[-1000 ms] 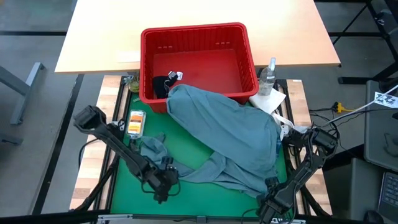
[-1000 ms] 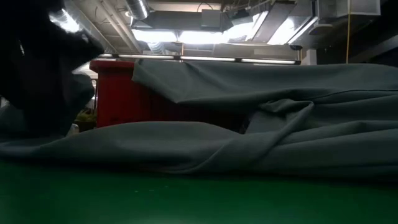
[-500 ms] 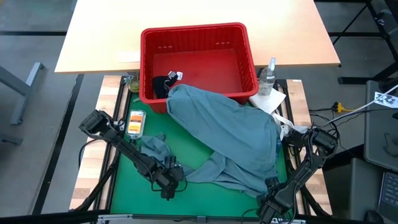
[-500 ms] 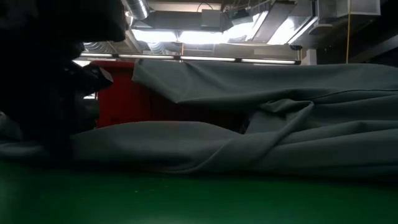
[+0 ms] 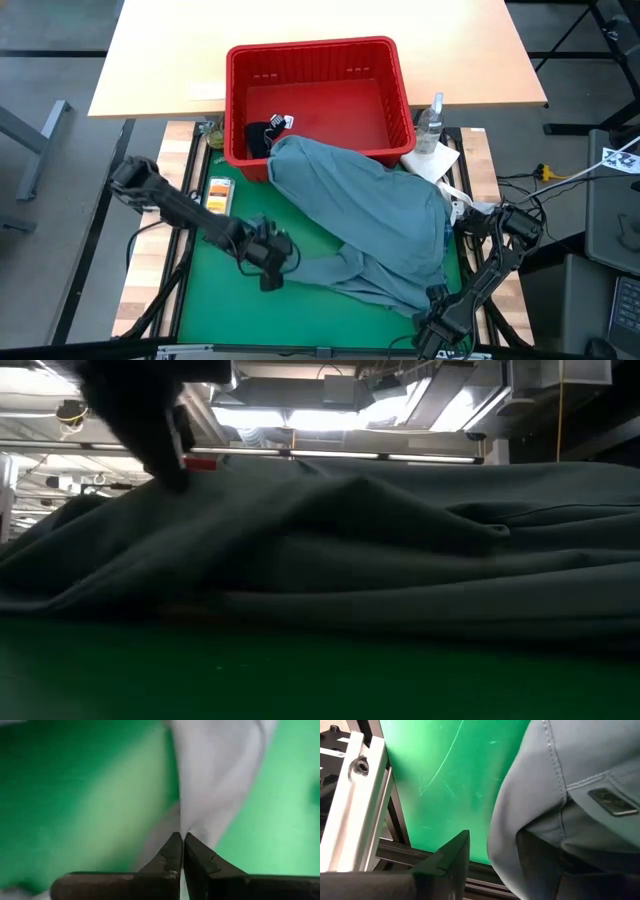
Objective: Fold Laundry from Bin
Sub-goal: Fold the blue pants on top of the blue shirt
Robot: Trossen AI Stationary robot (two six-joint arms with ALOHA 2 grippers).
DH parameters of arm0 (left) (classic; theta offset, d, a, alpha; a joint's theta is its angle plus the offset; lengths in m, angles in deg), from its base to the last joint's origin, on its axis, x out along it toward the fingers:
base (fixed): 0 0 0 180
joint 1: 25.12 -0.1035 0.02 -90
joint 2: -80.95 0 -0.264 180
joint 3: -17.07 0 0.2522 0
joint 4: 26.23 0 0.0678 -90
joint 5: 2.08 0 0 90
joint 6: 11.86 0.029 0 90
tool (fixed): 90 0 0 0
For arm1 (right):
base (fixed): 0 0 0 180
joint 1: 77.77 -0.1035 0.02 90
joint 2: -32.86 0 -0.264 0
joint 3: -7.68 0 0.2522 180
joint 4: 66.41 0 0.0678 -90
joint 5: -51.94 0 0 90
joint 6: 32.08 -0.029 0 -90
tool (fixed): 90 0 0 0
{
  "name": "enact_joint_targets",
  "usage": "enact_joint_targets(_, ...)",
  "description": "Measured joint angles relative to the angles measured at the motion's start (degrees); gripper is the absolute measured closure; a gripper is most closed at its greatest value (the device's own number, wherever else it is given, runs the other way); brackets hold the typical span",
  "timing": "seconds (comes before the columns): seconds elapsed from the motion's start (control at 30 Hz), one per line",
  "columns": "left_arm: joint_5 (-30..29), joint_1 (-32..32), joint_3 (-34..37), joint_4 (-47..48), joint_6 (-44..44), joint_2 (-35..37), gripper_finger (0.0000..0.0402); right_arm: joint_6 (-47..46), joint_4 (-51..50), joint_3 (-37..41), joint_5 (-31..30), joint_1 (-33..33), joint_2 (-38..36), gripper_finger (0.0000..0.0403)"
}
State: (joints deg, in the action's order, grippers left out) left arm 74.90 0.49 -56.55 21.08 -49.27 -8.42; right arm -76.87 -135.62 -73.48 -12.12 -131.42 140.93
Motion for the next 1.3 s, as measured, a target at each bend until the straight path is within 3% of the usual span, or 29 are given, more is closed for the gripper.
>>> enact_joint_targets(0.2, -2.5, -7.2, 0.0, 5.8, 7.3, 2.7, 0.04, 0.0, 0.1, 0.0, 0.0, 0.0, 0.0, 0.0237)
enact_joint_targets(0.47, -2.8, -14.9, 0.0, 5.8, 14.0, 1.8, 0.0393, -0.1, 0.1, 0.0, -0.1, 0.0, 0.0, 0.0237)
enact_joint_targets(0.83, -2.3, -17.9, 0.0, 6.0, 15.6, 1.8, 0.0265, -0.1, 0.1, 0.0, -0.8, 0.0, 0.0, 0.0237)
enact_joint_targets(1.0, 9.5, -19.1, 0.0, 8.0, 15.5, 3.7, 0.0233, -0.1, 0.2, 0.0, -0.8, 0.0, 0.0, 0.0237)
enact_joint_targets(1.13, 20.2, -19.1, 0.0, 11.3, 12.9, 5.7, 0.0236, -0.1, 0.3, 0.0, -0.8, 0.0, 0.0, 0.0237)
enact_joint_targets(1.3, 27.1, -15.0, 0.0, 15.4, 6.3, 6.0, 0.0245, -0.1, 0.3, 0.0, -0.9, 0.0, 0.0, 0.0237)
